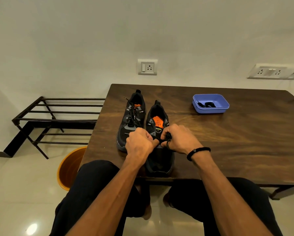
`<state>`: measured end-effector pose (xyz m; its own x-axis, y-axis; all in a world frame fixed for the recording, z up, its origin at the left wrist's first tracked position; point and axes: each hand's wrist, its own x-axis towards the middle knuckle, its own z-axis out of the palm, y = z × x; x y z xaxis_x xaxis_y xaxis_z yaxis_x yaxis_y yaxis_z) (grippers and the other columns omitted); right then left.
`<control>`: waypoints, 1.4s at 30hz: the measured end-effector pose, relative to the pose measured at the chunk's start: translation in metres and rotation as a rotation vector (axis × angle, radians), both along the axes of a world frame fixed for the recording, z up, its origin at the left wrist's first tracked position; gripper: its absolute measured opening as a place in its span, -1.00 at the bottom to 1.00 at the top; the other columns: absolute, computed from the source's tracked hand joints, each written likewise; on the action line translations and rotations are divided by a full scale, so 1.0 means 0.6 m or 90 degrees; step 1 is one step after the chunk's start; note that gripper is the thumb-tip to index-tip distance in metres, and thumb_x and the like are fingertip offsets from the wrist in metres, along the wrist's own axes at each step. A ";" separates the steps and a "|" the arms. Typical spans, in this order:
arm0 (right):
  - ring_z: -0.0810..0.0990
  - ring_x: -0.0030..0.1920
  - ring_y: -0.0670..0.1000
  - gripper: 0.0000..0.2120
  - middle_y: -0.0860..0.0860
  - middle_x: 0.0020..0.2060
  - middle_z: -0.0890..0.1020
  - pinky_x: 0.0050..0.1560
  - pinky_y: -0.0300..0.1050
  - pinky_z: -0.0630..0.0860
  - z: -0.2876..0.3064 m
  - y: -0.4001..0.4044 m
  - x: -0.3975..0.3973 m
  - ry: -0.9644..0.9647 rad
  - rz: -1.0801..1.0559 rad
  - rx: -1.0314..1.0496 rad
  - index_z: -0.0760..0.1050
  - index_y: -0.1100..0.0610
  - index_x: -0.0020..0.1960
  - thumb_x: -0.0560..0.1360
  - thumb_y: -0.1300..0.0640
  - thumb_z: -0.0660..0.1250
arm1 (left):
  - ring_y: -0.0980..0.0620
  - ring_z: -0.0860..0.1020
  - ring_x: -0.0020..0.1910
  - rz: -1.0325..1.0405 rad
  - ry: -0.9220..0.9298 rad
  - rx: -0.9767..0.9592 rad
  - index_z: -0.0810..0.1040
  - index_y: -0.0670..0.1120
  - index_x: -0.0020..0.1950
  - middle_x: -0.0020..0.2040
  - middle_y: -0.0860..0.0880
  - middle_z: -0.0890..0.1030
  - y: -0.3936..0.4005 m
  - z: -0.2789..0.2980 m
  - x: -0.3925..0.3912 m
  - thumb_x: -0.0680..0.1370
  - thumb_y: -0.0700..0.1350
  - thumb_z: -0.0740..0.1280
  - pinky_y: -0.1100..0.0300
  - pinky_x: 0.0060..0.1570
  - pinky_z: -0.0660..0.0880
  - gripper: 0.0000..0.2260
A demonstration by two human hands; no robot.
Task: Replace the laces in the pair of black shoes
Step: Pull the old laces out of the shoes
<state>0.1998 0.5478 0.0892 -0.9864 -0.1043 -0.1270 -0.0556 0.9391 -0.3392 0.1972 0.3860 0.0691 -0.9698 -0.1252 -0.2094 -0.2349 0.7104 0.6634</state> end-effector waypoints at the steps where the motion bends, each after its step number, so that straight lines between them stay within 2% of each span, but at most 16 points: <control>1: 0.65 0.08 0.03 -0.78 -0.08 0.02 0.68 0.09 0.07 0.62 -0.003 0.000 -0.001 -0.002 -0.001 -0.003 0.64 -0.13 0.03 0.42 -0.08 0.58 | 0.05 0.65 -0.13 -0.001 0.002 -0.002 0.66 0.06 -0.24 -0.23 0.07 0.67 0.000 0.000 0.001 0.38 0.13 0.57 0.09 -0.06 0.62 -0.82; 4: 0.65 0.07 0.05 -0.79 -0.05 0.02 0.69 0.06 0.07 0.62 -0.014 -0.007 0.000 -0.041 0.009 -0.015 0.65 -0.12 0.09 0.48 -0.09 0.52 | 0.04 0.65 -0.10 0.000 0.009 -0.007 0.65 0.08 -0.22 -0.21 0.08 0.67 0.000 0.001 0.003 0.38 0.13 0.57 0.10 -0.05 0.61 -0.81; 7: 0.65 -0.02 0.09 -0.94 -0.02 -0.11 0.68 -0.03 0.05 0.62 -0.021 -0.012 0.000 -0.042 -0.004 -0.036 0.61 -0.06 -0.08 0.52 -0.01 0.46 | 0.06 0.65 -0.13 -0.009 0.009 0.000 0.66 0.06 -0.24 -0.22 0.08 0.67 -0.001 0.004 0.004 0.40 0.12 0.58 0.10 -0.07 0.62 -0.81; 9: 0.65 -0.06 0.10 -0.92 -0.01 -0.17 0.67 -0.04 0.07 0.63 -0.021 -0.014 0.001 -0.031 -0.016 -0.046 0.57 -0.02 -0.13 0.52 0.02 0.43 | 0.07 0.64 -0.15 -0.010 0.008 0.009 0.66 0.04 -0.25 -0.23 0.07 0.67 0.000 0.006 0.006 0.41 0.10 0.57 0.07 -0.06 0.64 -0.81; 13: 0.66 -0.15 0.05 -0.94 -0.03 -0.26 0.67 -0.08 0.10 0.66 -0.008 -0.008 -0.002 0.004 -0.098 -0.097 0.58 0.03 -0.17 0.47 0.08 0.44 | 0.06 0.65 -0.15 -0.002 0.007 0.015 0.67 0.04 -0.24 -0.24 0.07 0.67 0.001 0.007 0.008 0.42 0.09 0.57 0.07 -0.03 0.64 -0.83; 16: 0.66 -0.19 0.09 -0.94 -0.01 -0.30 0.65 -0.12 0.09 0.66 -0.001 -0.006 -0.003 0.010 -0.141 -0.103 0.56 0.07 -0.23 0.39 0.11 0.42 | 0.08 0.65 -0.15 -0.004 0.000 0.026 0.67 0.04 -0.24 -0.24 0.08 0.67 0.003 0.006 0.007 0.43 0.08 0.57 0.08 -0.03 0.64 -0.83; 19: 0.64 -0.17 0.16 -0.88 0.02 -0.32 0.59 -0.23 -0.01 0.54 0.002 -0.013 0.005 -0.024 -0.148 -0.061 0.47 0.07 -0.27 0.38 0.15 0.40 | 0.06 0.66 -0.14 0.003 0.001 0.015 0.67 0.03 -0.25 -0.24 0.06 0.67 0.006 0.004 0.005 0.42 0.08 0.58 0.07 -0.02 0.65 -0.82; 23: 0.54 -0.26 0.10 -0.87 0.03 -0.35 0.55 -0.29 -0.07 0.38 0.019 -0.001 0.011 -0.110 -0.122 -0.059 0.44 0.10 -0.30 0.39 0.18 0.35 | 0.03 0.66 -0.15 0.006 -0.005 -0.011 0.66 0.00 -0.23 -0.27 0.05 0.66 0.008 0.006 0.004 0.42 0.08 0.58 0.02 -0.02 0.66 -0.80; 27: 0.43 -0.36 0.08 -0.76 0.01 -0.43 0.45 -0.36 -0.11 0.29 0.030 0.007 0.018 -0.093 -0.175 -0.082 0.34 0.09 -0.36 0.41 0.21 0.36 | -0.01 0.67 -0.11 -0.010 -0.012 -0.020 0.66 -0.01 -0.23 -0.25 0.03 0.67 0.011 0.006 0.002 0.42 0.10 0.58 -0.01 0.00 0.66 -0.78; 31: 0.55 -0.27 0.16 -0.84 0.07 -0.37 0.55 -0.28 -0.04 0.45 0.042 0.031 0.012 0.004 -0.234 -0.062 0.43 0.15 -0.33 0.41 0.24 0.34 | -0.08 0.64 -0.02 -0.025 -0.008 -0.066 0.65 0.00 -0.14 -0.14 -0.01 0.67 0.008 0.006 0.002 0.43 0.11 0.56 -0.07 0.05 0.63 -0.78; 34: 0.64 -0.20 0.04 -0.89 0.00 -0.29 0.67 -0.18 -0.02 0.61 0.048 0.051 0.008 0.039 -0.194 -0.178 0.61 0.11 -0.23 0.48 0.17 0.41 | -0.06 0.65 -0.01 -0.044 -0.004 -0.069 0.65 0.02 -0.12 -0.13 0.01 0.67 0.006 0.008 0.005 0.45 0.11 0.54 -0.03 0.05 0.62 -0.80; 37: 0.64 -0.19 -0.08 -0.89 -0.07 -0.24 0.69 -0.17 -0.14 0.54 0.048 0.047 0.009 0.003 -0.126 -0.268 0.64 0.03 -0.19 0.51 0.14 0.50 | 0.01 0.63 -0.02 -0.045 0.041 -0.038 0.57 0.06 0.02 -0.12 0.06 0.65 0.004 0.014 0.011 0.45 0.12 0.56 0.08 -0.01 0.55 -0.72; 40: 0.63 -0.21 -0.12 -0.91 -0.08 -0.22 0.69 -0.17 -0.16 0.51 0.047 0.037 0.006 -0.009 -0.069 -0.300 0.65 0.02 -0.15 0.52 0.10 0.52 | 0.10 0.67 -0.06 -0.102 0.119 0.051 0.42 0.14 0.39 -0.20 0.10 0.69 -0.006 0.028 0.010 0.46 0.04 0.57 0.10 0.12 0.55 -0.44; 41: 0.62 -0.25 -0.14 -0.92 -0.07 -0.23 0.69 -0.19 -0.15 0.51 0.050 0.033 0.007 -0.012 -0.055 -0.315 0.65 0.03 -0.13 0.52 0.08 0.51 | 0.14 0.67 -0.10 -0.138 0.127 0.082 0.41 0.13 0.46 -0.22 0.11 0.70 -0.011 0.035 0.009 0.48 -0.01 0.56 0.13 0.13 0.56 -0.40; 42: 0.61 -0.29 -0.15 -0.93 -0.04 -0.25 0.69 -0.23 -0.14 0.51 0.053 0.028 0.006 -0.016 -0.044 -0.332 0.66 0.05 -0.11 0.53 0.09 0.51 | 0.18 0.68 -0.15 -0.177 0.129 0.102 0.46 0.10 0.45 -0.23 0.11 0.71 -0.016 0.045 0.010 0.50 -0.05 0.54 0.16 0.11 0.59 -0.46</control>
<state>0.2034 0.5643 0.1210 -0.9905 -0.0954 -0.0994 0.0142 0.6468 -0.7625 0.2034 0.3762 0.0961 -0.9860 0.1667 -0.0061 0.0987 0.6126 0.7842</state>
